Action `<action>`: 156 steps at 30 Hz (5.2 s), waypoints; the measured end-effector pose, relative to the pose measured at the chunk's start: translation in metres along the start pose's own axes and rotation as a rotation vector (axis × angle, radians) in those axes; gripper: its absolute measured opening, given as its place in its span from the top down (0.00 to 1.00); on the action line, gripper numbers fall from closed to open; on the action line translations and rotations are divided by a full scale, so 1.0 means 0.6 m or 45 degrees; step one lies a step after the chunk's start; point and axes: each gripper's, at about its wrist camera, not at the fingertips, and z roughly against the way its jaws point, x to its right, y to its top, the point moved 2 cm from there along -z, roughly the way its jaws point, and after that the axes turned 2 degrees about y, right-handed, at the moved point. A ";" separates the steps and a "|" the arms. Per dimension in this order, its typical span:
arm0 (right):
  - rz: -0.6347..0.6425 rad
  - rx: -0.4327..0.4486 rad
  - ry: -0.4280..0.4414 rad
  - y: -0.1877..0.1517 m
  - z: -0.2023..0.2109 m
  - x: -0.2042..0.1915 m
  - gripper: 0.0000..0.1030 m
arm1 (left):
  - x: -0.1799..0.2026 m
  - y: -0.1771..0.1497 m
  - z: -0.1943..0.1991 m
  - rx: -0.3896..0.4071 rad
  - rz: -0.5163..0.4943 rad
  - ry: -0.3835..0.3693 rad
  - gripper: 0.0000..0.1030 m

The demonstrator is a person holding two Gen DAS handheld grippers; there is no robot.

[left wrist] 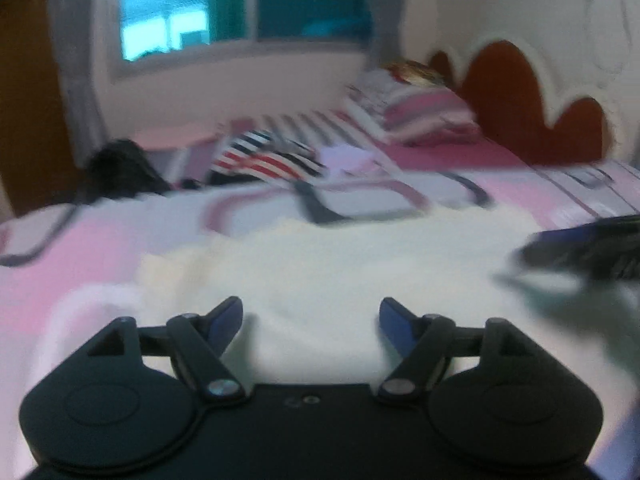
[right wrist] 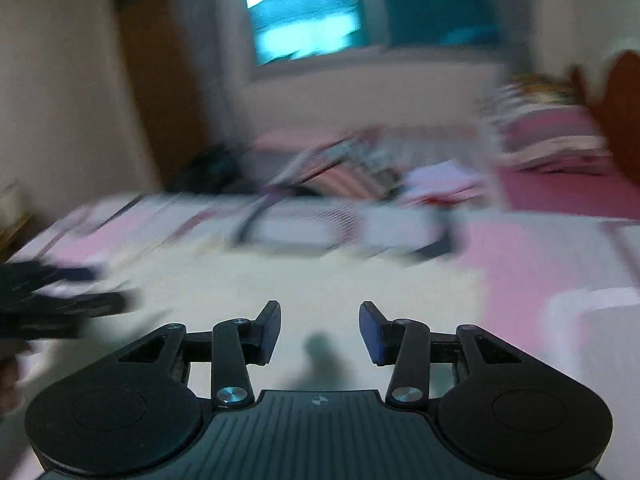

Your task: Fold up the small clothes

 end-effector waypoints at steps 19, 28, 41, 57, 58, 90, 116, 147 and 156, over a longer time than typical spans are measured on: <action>-0.035 -0.019 -0.167 -0.115 0.119 -0.003 0.56 | 0.015 -0.092 0.117 -0.028 0.043 0.148 0.27; 0.182 -0.069 -0.078 -0.186 0.099 -0.132 0.56 | 0.082 -0.142 0.109 -0.066 0.066 0.051 0.24; 0.029 -0.110 -0.246 -0.186 0.159 -0.057 0.71 | 0.012 -0.153 0.127 -0.110 0.074 0.139 0.24; -0.178 -0.002 -0.227 -0.187 0.176 -0.009 0.71 | -0.003 -0.161 0.139 -0.101 0.142 0.188 0.24; -0.183 -0.062 -0.224 -0.193 0.161 -0.007 0.71 | -0.003 -0.162 0.139 -0.100 0.141 0.190 0.24; -0.271 0.078 -0.078 -0.134 0.180 -0.044 0.97 | -0.110 -0.224 0.181 0.067 1.204 -0.150 0.29; -0.480 0.042 0.134 -0.055 -0.028 -0.059 0.97 | -0.120 -0.210 0.067 0.240 1.652 -0.099 0.84; -0.956 0.259 -0.088 -0.105 0.156 0.138 1.00 | 0.164 0.005 0.063 0.080 0.658 -0.452 0.93; -0.891 0.335 -0.082 -0.091 0.237 0.152 0.34 | 0.225 -0.028 0.075 -0.088 0.523 -0.590 0.56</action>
